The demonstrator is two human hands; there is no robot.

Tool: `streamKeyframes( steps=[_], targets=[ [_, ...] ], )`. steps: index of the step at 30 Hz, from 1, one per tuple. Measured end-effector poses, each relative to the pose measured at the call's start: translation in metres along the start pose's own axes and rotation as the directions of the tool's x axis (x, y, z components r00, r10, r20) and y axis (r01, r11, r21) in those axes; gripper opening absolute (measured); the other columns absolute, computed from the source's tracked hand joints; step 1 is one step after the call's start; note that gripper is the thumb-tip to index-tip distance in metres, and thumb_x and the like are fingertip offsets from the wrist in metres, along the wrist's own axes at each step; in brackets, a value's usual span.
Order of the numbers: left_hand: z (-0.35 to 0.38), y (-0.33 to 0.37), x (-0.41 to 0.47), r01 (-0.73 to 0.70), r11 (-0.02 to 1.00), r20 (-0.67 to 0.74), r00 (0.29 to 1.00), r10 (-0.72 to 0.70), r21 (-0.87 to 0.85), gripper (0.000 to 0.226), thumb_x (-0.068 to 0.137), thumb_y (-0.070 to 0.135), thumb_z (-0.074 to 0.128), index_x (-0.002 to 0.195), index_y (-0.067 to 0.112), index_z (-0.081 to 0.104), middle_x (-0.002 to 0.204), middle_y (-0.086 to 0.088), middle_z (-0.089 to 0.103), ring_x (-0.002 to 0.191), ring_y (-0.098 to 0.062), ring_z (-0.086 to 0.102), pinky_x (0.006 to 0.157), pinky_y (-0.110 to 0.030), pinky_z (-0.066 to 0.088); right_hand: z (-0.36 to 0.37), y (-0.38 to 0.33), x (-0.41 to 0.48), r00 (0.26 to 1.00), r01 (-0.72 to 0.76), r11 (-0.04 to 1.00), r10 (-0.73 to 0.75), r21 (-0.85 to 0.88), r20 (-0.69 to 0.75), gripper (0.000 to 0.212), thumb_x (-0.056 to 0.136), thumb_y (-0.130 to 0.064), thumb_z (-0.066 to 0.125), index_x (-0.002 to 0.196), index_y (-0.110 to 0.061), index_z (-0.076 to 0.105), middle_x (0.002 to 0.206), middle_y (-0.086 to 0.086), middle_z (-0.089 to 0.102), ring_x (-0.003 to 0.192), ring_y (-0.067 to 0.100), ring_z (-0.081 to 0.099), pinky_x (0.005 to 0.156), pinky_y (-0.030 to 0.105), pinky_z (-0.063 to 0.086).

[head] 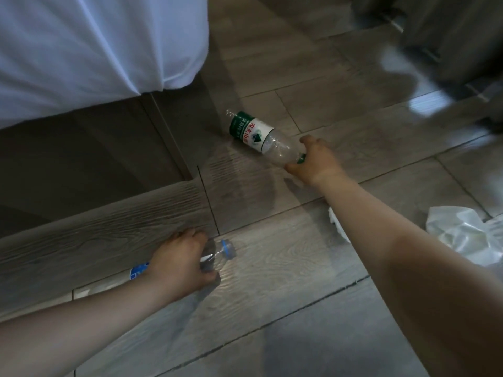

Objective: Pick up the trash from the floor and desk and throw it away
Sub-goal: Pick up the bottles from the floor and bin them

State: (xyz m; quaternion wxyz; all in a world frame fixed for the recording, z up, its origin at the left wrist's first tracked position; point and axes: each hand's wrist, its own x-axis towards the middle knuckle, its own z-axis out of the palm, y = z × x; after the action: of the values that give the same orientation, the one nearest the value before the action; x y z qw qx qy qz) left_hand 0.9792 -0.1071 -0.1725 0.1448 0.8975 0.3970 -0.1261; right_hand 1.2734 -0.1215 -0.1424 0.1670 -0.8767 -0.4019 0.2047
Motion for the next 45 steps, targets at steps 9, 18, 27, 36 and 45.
streamKeyframes(
  steps=[9, 18, 27, 36, 45],
  targets=[
    [0.006, -0.004, 0.001, -0.029, 0.999, -0.058, 0.998, 0.028, -0.024, 0.040, 0.063, 0.055, 0.064, 0.083, 0.032, 0.038, 0.099, 0.008, 0.053, 0.097, -0.015, 0.053, 0.066, -0.024, 0.028, 0.025, -0.005, 0.033, 0.999, 0.010, 0.996, -0.006, 0.089, -0.051, 0.063, 0.080, -0.030, 0.070, 0.132, -0.007, 0.045, 0.127, 0.020, 0.055, 0.115, 0.035, 0.055, 0.094, 0.039, 0.047],
    [0.004, -0.005, 0.003, -0.016, 0.999, -0.031, 0.999, 0.015, -0.027, 0.050, 0.061, 0.060, 0.067, 0.085, 0.035, 0.032, 0.102, 0.009, 0.052, 0.098, -0.015, 0.053, 0.066, -0.024, 0.027, 0.029, 0.012, 0.014, 0.999, 0.040, 0.970, -0.040, 0.241, -0.005, 0.058, 0.080, -0.038, 0.072, 0.124, -0.012, 0.047, 0.106, 0.010, 0.061, 0.089, 0.024, 0.057, 0.072, 0.025, 0.039],
    [-0.043, 0.015, -0.019, 0.069, 0.984, 0.023, 0.998, -0.067, -0.163, 0.046, 0.061, 0.061, 0.069, 0.084, 0.026, 0.049, 0.095, 0.003, 0.056, 0.092, -0.021, 0.060, 0.069, -0.028, 0.041, -0.026, 0.042, -0.125, 0.981, -0.194, 0.931, 0.177, 0.310, 0.083, 0.061, 0.079, -0.047, 0.070, 0.124, -0.017, 0.043, 0.085, -0.011, 0.056, 0.071, 0.002, 0.055, 0.055, 0.023, 0.045],
    [-0.241, 0.076, -0.117, 0.087, 0.951, 0.034, 0.996, -0.081, -0.298, 0.042, 0.062, 0.049, 0.075, 0.081, 0.030, 0.043, 0.078, 0.012, 0.043, 0.070, -0.012, 0.044, 0.061, -0.025, 0.029, -0.168, -0.024, -0.255, 0.890, -0.449, 0.857, 0.403, 0.254, 0.213, 0.064, 0.075, -0.051, 0.070, 0.119, -0.012, 0.047, 0.073, -0.010, 0.059, 0.074, 0.018, 0.058, 0.065, 0.031, 0.043],
    [-0.487, 0.107, -0.236, 0.144, 0.899, -0.019, 0.986, -0.167, -0.414, 0.039, 0.063, 0.045, 0.074, 0.088, 0.023, 0.054, 0.091, 0.008, 0.056, 0.084, -0.017, 0.057, 0.066, -0.027, 0.038, -0.401, -0.192, -0.327, 0.957, -0.249, 0.957, 0.218, 0.151, 0.192, 0.066, 0.063, -0.058, 0.071, 0.116, -0.023, 0.054, 0.068, -0.015, 0.060, 0.067, 0.006, 0.054, 0.058, 0.022, 0.039]
  ],
)
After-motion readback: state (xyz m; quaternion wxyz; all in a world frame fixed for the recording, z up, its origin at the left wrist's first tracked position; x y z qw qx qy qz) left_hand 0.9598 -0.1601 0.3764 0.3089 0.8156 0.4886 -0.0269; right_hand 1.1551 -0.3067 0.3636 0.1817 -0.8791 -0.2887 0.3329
